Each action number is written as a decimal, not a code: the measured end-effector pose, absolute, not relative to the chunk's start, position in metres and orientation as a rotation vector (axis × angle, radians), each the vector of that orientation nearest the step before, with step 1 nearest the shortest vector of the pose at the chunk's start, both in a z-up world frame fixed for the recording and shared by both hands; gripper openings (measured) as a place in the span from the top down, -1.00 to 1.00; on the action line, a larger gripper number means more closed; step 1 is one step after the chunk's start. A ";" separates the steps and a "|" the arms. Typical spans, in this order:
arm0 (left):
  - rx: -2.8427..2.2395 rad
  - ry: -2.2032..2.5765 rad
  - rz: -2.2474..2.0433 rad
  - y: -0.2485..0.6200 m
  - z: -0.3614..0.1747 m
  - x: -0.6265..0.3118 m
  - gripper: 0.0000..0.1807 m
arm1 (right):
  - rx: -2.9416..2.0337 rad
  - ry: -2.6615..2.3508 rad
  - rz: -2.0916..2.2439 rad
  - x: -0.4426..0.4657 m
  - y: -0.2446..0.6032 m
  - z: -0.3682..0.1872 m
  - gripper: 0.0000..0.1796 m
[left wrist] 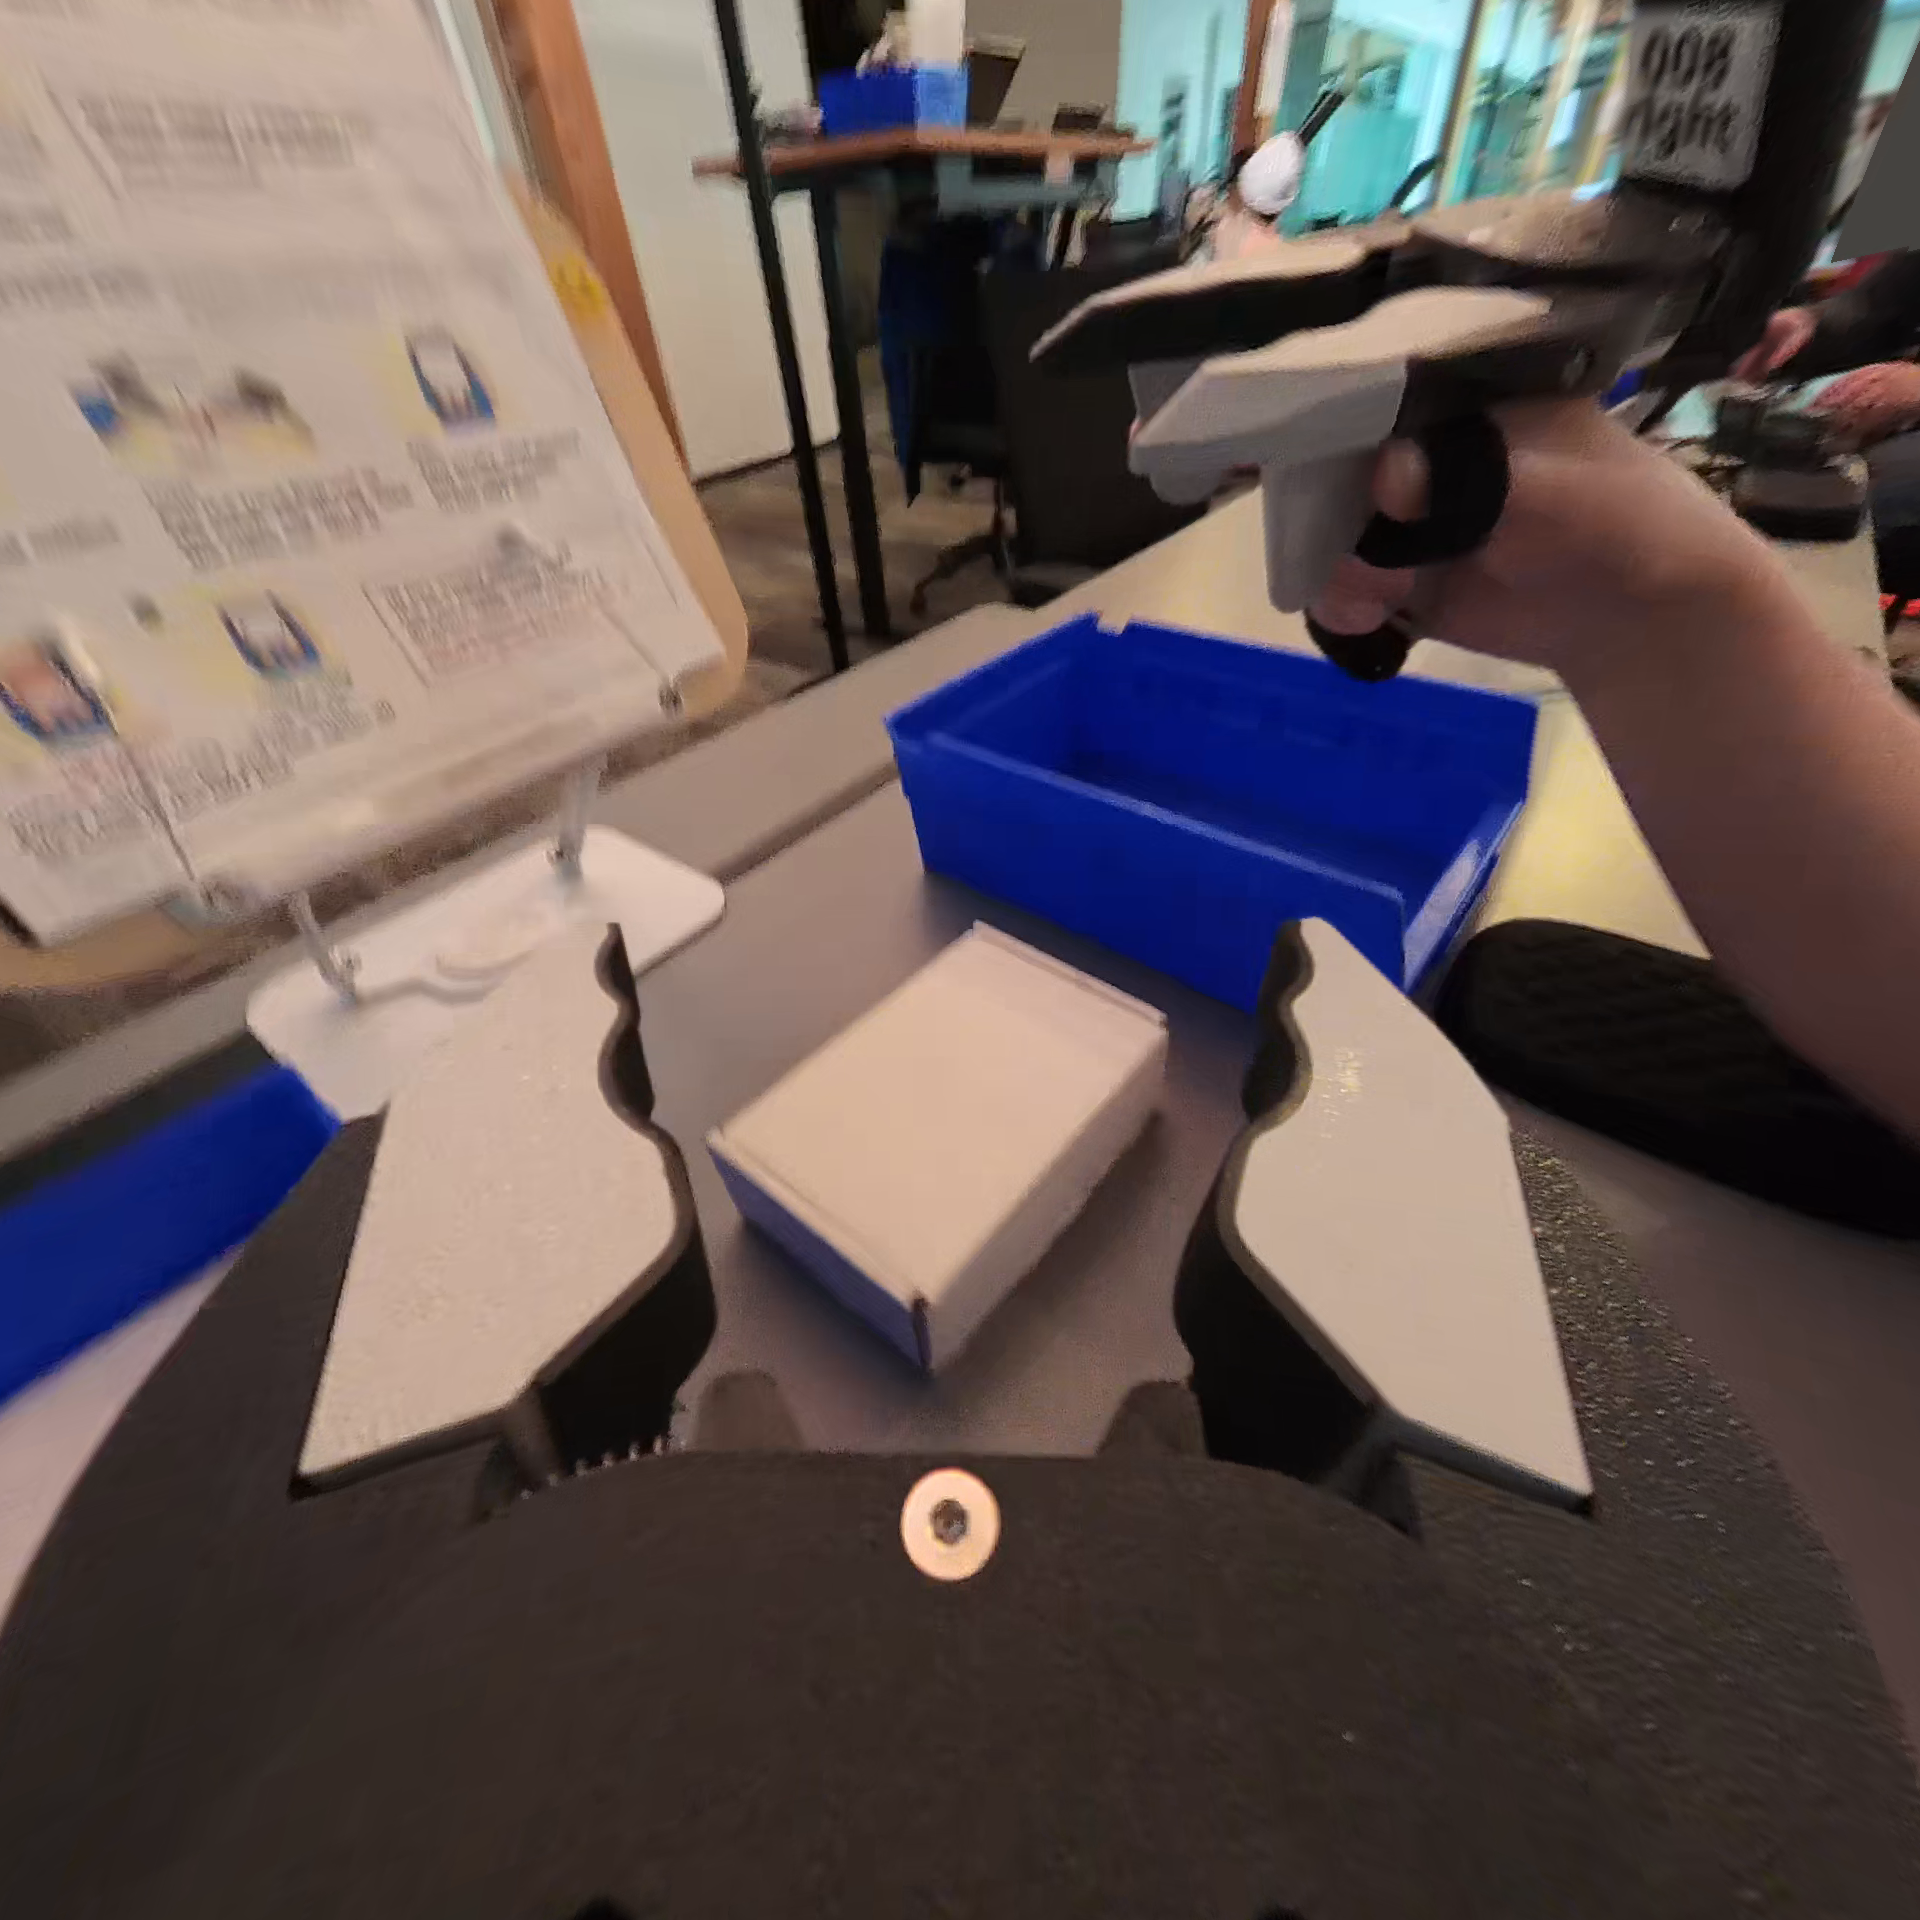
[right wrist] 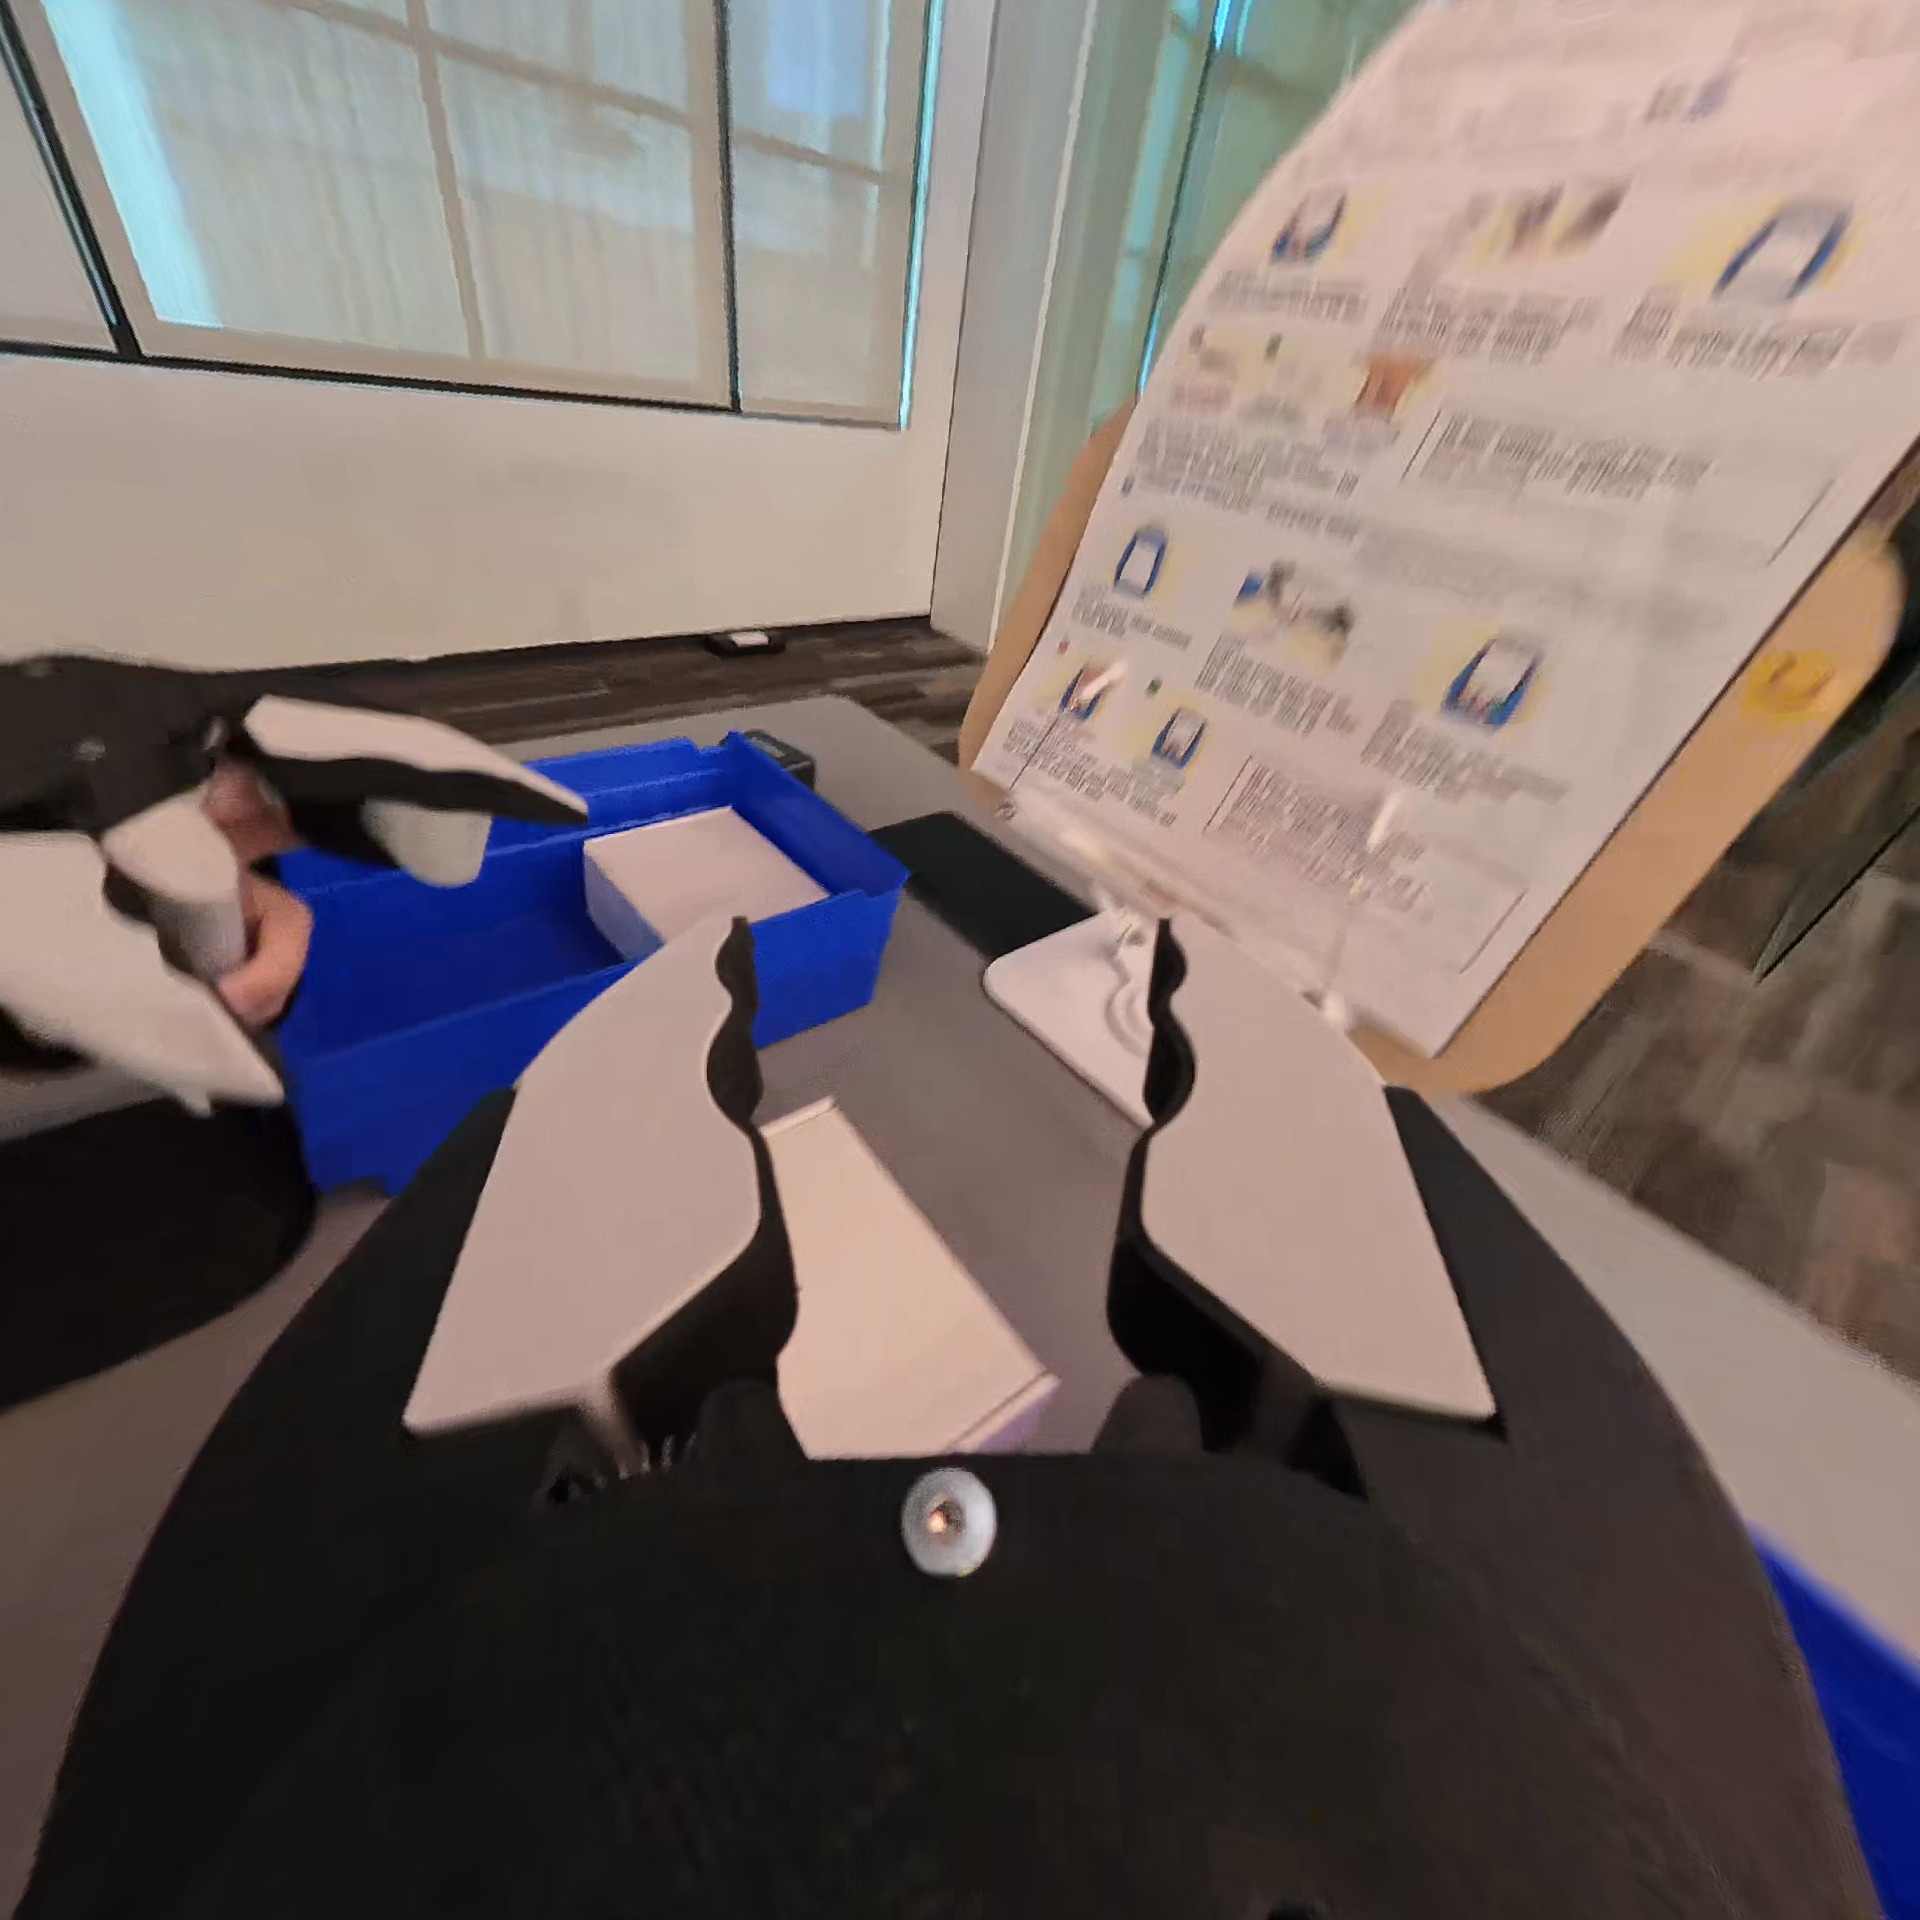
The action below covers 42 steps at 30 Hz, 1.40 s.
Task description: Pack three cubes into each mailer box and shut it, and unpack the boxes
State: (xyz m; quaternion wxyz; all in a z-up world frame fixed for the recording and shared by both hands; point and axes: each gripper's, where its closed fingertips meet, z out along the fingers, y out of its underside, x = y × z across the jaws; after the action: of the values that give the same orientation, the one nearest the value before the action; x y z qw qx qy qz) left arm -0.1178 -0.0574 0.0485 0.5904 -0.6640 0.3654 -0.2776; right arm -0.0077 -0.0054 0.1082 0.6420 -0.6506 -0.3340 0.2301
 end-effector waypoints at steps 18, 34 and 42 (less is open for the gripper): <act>-2.021 0.855 -0.417 -0.063 -0.097 -0.097 -0.20 | -1.986 -0.635 0.082 -0.014 -0.051 -0.099 0.16; -2.322 0.521 0.099 -0.005 0.009 -0.381 0.20 | -2.232 -0.251 -0.319 0.278 -0.012 -0.006 0.42; -2.591 0.453 0.050 0.039 -0.055 -0.415 0.35 | -2.548 -0.092 -0.110 0.304 0.007 -0.095 0.61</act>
State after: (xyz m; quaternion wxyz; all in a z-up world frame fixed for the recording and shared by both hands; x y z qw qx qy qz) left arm -0.4152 0.0394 -0.0550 0.2527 -0.9529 0.1666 0.0185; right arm 0.3039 0.0071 -0.0954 0.2907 -0.9553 -0.0347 -0.0411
